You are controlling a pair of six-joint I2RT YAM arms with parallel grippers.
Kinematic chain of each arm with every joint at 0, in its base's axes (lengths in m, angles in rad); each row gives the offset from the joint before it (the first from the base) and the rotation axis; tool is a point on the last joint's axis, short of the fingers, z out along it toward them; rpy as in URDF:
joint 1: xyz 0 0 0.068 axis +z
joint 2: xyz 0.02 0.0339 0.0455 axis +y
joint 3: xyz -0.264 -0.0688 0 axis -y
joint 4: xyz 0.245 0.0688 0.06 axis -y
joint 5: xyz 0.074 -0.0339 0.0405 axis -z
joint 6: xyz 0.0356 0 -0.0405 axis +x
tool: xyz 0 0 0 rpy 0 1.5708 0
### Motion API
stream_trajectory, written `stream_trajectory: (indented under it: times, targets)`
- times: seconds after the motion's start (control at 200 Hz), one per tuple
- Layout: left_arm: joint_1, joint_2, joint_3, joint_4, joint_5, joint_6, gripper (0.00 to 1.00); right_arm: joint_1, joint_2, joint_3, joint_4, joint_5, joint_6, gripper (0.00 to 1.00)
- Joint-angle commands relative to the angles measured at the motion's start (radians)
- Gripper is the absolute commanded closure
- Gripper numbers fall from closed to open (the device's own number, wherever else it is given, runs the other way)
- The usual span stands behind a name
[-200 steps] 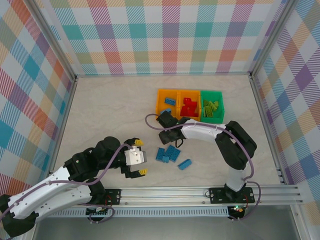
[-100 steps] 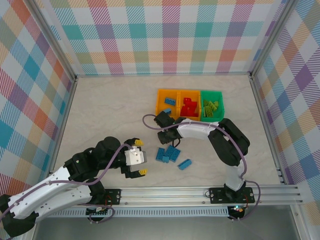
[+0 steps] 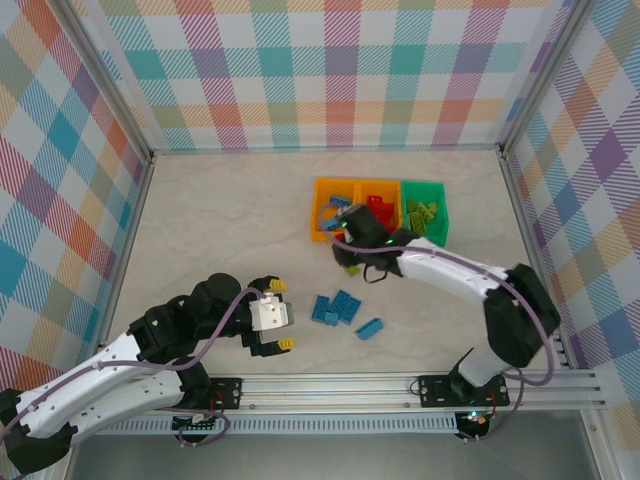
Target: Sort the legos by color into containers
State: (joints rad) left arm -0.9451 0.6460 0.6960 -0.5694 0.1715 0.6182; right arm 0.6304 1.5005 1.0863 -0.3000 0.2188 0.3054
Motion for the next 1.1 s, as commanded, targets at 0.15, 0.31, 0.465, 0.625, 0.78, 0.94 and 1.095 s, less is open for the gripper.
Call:
stream_trajectory:
  times: [0.15,0.31,0.465,0.625,0.78,0.94,1.095]
  targets:
    - [0.014,0.009,-0.016,0.019,-0.016,-0.002,0.00,-0.215,0.186,0.186,0.030,-0.068,-0.048,0.73]
    - [0.014,0.007,-0.018,0.018,-0.025,-0.002,0.00,-0.231,0.279,0.354,-0.070,-0.099,-0.072,0.45]
    - [0.014,0.010,-0.018,0.021,-0.025,-0.001,0.00,-0.228,0.158,0.255,-0.053,-0.196,-0.047,0.38]
    - [0.015,0.017,-0.021,0.028,-0.003,-0.003,0.00,-0.199,-0.005,0.038,-0.059,-0.401,-0.028,0.32]
    - [0.017,0.037,-0.015,0.038,0.044,-0.005,0.00,-0.096,-0.038,-0.057,-0.141,-0.369,-0.055,0.28]
    - [0.017,0.055,-0.010,0.028,0.042,-0.006,0.00,-0.013,0.072,-0.022,-0.194,-0.243,-0.117,0.23]
    - [0.017,0.037,-0.015,0.025,0.019,-0.005,0.00,0.022,0.235,0.069,-0.206,-0.168,-0.159,0.22]
